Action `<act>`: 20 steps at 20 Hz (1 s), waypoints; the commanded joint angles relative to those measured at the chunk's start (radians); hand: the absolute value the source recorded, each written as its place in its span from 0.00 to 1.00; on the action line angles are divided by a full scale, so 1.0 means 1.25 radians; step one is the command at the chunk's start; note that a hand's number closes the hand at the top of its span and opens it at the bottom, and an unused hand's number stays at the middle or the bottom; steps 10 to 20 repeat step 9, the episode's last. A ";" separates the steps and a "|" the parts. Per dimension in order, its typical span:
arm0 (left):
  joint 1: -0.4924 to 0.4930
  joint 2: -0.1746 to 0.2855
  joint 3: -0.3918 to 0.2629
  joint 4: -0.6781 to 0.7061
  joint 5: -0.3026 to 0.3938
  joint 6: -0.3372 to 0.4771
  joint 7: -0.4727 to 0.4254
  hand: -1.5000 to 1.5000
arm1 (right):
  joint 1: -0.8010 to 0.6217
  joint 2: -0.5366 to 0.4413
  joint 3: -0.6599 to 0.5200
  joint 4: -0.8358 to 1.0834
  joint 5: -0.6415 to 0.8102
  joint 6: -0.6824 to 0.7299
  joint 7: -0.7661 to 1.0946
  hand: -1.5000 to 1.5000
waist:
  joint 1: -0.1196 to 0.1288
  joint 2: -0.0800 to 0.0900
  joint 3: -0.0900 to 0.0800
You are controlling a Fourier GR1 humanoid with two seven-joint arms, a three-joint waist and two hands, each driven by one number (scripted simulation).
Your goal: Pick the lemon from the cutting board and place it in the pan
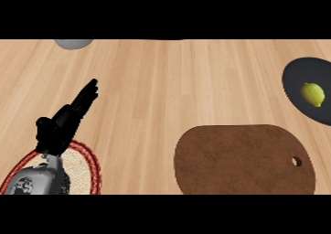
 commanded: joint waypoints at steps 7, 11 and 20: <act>-0.015 -0.007 -0.001 -0.007 0.005 -0.002 0.025 0.50 | 0.074 0.038 0.008 -0.021 -0.017 0.058 -0.119 0.00 | -0.006 -0.005 -0.001; -0.002 0.012 0.018 0.007 0.009 -0.012 -0.007 0.50 | 0.111 0.023 0.002 -0.024 -0.025 0.075 -0.139 0.00 | -0.010 -0.005 -0.001; -0.002 0.012 0.018 0.007 0.009 -0.012 -0.007 0.50 | 0.111 0.023 0.002 -0.024 -0.025 0.075 -0.139 0.00 | -0.010 -0.005 -0.001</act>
